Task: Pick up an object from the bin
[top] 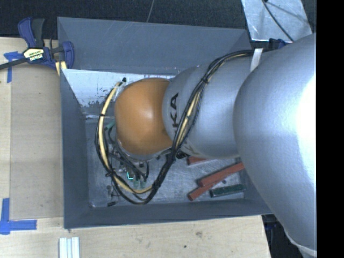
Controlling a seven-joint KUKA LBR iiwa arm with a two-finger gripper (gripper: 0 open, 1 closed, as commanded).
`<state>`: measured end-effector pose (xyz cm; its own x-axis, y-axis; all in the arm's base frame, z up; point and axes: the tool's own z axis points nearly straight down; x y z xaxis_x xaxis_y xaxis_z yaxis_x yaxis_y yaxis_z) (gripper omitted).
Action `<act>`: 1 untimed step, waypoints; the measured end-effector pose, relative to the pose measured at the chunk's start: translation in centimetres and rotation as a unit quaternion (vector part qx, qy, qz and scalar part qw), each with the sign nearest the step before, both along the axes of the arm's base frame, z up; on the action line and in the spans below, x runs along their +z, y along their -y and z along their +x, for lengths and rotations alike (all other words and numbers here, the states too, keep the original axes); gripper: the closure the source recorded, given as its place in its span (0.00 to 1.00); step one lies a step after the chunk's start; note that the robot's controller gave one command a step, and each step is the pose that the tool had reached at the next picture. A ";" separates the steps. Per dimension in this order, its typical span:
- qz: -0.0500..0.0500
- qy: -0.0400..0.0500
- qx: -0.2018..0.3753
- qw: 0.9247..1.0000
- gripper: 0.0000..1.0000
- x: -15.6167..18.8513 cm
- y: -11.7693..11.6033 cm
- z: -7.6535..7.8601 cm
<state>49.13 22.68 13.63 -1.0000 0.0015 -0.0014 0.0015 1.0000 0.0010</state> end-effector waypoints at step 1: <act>0.000 0.000 0.000 1.000 0.00 0.0 0.0 0.0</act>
Offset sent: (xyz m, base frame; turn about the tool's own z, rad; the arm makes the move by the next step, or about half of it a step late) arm 0.0000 0.0000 0.0000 0.0000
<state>49.13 22.68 13.63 -1.0000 0.0015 -0.0014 0.0015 1.0000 0.0009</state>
